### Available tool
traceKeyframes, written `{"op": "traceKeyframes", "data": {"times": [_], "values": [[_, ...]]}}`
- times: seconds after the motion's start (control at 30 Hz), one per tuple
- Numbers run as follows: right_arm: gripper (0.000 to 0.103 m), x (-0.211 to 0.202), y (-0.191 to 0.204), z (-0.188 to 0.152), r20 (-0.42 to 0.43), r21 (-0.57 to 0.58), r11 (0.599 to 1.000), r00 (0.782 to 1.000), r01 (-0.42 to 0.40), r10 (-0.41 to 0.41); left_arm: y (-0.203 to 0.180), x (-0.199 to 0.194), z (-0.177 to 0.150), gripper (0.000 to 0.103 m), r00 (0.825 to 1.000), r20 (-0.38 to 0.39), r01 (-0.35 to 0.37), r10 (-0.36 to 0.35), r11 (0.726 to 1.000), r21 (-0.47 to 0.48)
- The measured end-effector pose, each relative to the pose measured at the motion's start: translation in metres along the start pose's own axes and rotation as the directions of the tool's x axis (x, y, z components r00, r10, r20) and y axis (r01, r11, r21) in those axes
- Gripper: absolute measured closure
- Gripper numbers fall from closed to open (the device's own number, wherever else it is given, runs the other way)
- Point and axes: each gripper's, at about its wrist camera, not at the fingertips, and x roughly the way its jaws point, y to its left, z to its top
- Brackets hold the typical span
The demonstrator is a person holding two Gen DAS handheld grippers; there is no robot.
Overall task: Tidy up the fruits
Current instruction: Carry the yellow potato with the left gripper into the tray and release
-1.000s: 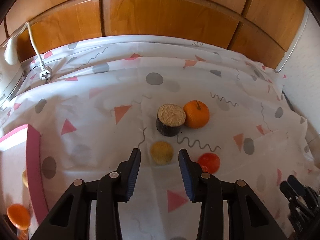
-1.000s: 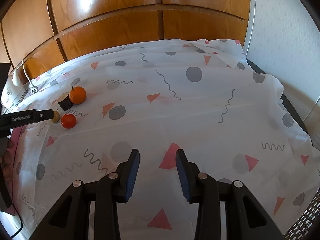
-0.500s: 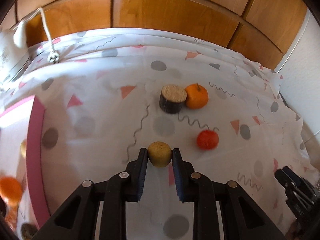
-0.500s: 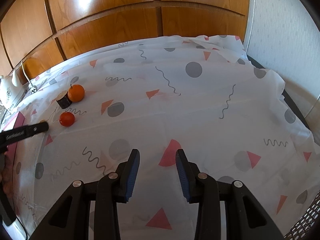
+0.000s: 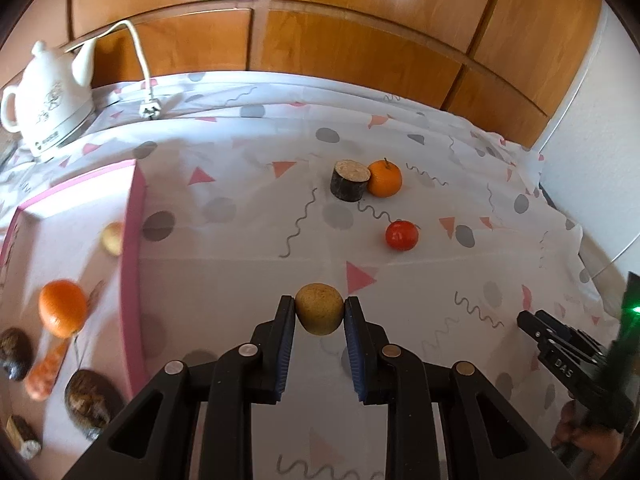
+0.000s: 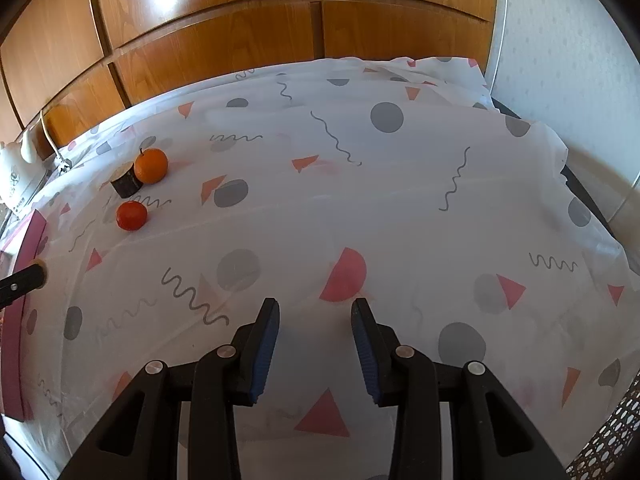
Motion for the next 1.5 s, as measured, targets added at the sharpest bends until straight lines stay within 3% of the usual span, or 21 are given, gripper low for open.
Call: {"op": "traceKeyframes", "data": {"times": [0.6, 1.0, 1.23, 1.5], "values": [[0.065, -0.003, 0.009, -0.01, 0.003, -0.033, 0.999, 1.0, 0.013, -0.013, 0.058, -0.078, -0.018, 0.078, 0.989, 0.132, -0.043, 0.064, 0.987, -0.156], [0.065, -0.003, 0.018, -0.013, 0.005, -0.054, 0.998, 0.999, 0.032, -0.032, 0.126, -0.12, -0.043, 0.078, 0.955, 0.197, -0.15, 0.22, 0.936, -0.318], [0.065, -0.004, 0.025, -0.014, 0.003, -0.068, 0.997, 0.999, 0.042, -0.042, 0.16, -0.126, -0.063, 0.078, 0.94, 0.176, -0.203, 0.291, 0.895, -0.398], [0.065, -0.004, 0.031, -0.014, 0.0, -0.085, 0.995, 0.998, 0.058, -0.058, 0.168, -0.121, -0.076, 0.078, 0.926, 0.151, -0.258, 0.345, 0.872, -0.415]]}}
